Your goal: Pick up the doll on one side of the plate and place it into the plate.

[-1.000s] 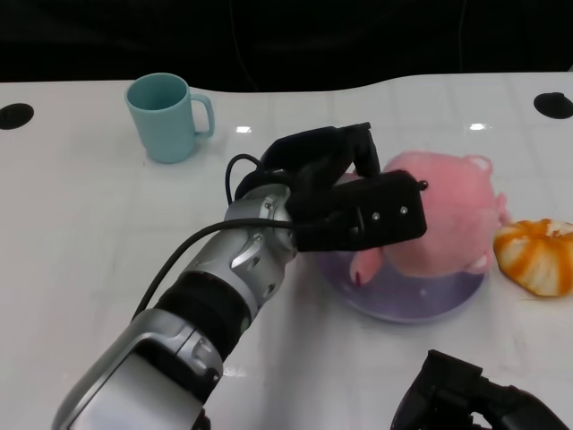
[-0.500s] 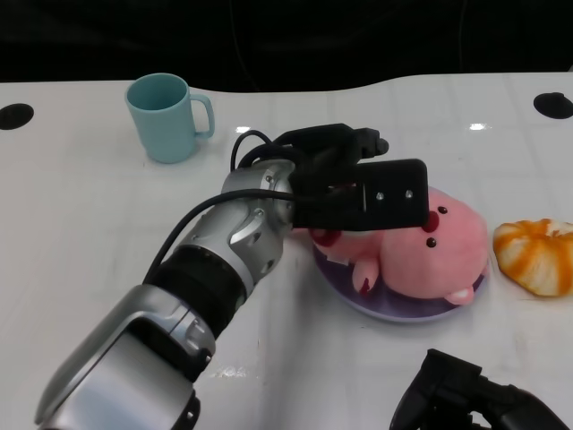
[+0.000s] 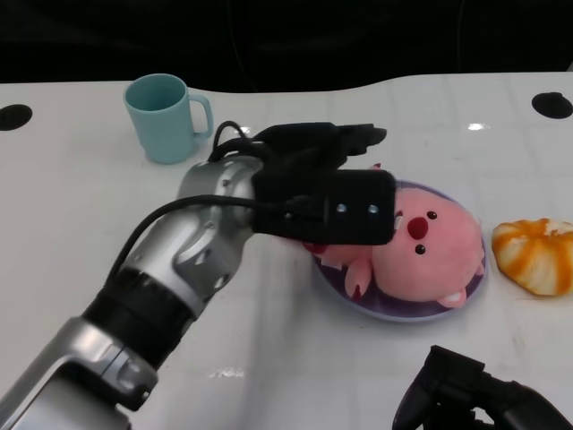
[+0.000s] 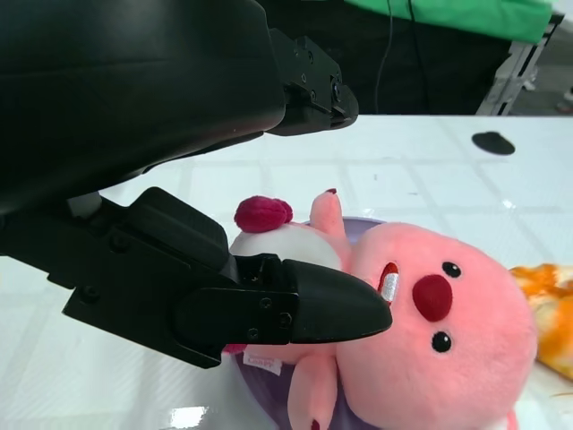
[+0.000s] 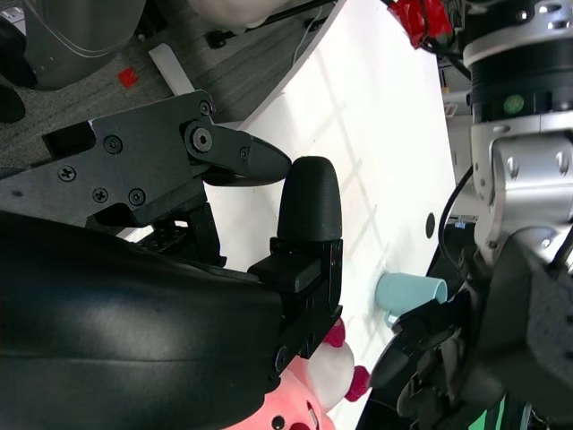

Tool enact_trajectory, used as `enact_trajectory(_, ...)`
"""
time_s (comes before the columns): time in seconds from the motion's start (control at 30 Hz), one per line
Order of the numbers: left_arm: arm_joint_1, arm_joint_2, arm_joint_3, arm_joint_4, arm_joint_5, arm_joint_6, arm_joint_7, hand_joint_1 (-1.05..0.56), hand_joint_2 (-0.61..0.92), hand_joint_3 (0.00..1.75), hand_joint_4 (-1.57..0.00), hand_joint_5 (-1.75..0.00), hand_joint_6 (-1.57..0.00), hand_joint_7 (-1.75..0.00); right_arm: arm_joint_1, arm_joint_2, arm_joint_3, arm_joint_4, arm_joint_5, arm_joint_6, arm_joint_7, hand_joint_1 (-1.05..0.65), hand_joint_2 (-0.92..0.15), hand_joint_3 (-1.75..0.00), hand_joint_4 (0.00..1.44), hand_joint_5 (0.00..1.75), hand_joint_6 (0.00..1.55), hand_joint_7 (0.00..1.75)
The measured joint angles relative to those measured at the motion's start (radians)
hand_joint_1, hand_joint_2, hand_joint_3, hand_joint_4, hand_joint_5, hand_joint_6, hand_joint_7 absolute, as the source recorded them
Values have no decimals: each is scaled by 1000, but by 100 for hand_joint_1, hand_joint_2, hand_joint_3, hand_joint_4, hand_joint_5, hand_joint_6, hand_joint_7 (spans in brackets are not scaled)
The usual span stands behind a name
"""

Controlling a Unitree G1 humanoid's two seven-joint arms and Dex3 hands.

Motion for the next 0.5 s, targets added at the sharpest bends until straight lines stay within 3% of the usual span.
enact_trajectory(0.1, 64, 19, 50, -95, -60, 16, -30, -82, 92, 45, 0, -51, -19, -7, -5, 0, -6, 1, 4, 1, 0, -22, -88, -62, 63, 175, 44, 166)
enact_trajectory(0.33, 211, 45, 182, -255, -282, 34, -116, -78, 92, 43, 0, -76, -24, -11, -9, -1, -13, 5, 3, 1, 3, -22, -87, -62, 63, 175, 44, 166)
enact_trajectory(0.5, 304, 81, 278, -338, -467, 35, -199, -80, 92, 46, -8, -86, -32, -14, -6, -3, -14, 6, 3, -1, 6, -22, -87, -63, 64, 175, 44, 166)
